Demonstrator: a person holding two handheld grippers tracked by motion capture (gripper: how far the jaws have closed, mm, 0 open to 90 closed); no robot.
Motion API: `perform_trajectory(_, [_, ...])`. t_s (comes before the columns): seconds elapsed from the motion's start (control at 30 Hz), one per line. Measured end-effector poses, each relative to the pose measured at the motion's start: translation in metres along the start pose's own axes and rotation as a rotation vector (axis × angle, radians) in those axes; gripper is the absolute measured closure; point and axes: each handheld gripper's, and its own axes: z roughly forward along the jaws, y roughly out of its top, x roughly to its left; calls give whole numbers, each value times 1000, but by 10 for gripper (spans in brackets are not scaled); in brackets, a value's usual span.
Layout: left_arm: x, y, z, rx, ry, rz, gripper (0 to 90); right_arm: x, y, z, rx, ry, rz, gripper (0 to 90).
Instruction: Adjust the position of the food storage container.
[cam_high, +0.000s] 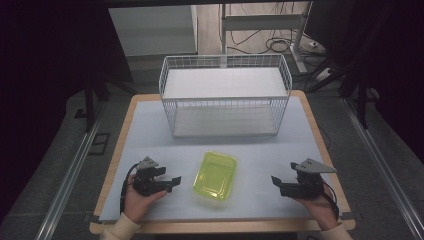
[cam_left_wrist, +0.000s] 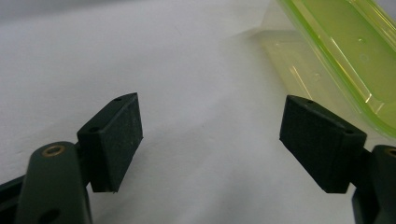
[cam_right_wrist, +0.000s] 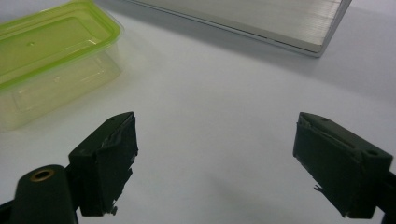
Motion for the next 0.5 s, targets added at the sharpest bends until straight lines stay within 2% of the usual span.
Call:
perform_trajectory(0.2, [-1,0,-1,-5,1,2,208,0,-4,4,23,-11,-22,153])
perform_trajectory(0.33, [-2,0,-2,-5,4,8,208,2,-3,0,13,-24,-43,169])
perform_trajectory(0.5, [-3,0,-1,2,-5,18,208,5,-3,-5,1,-16,-38,221])
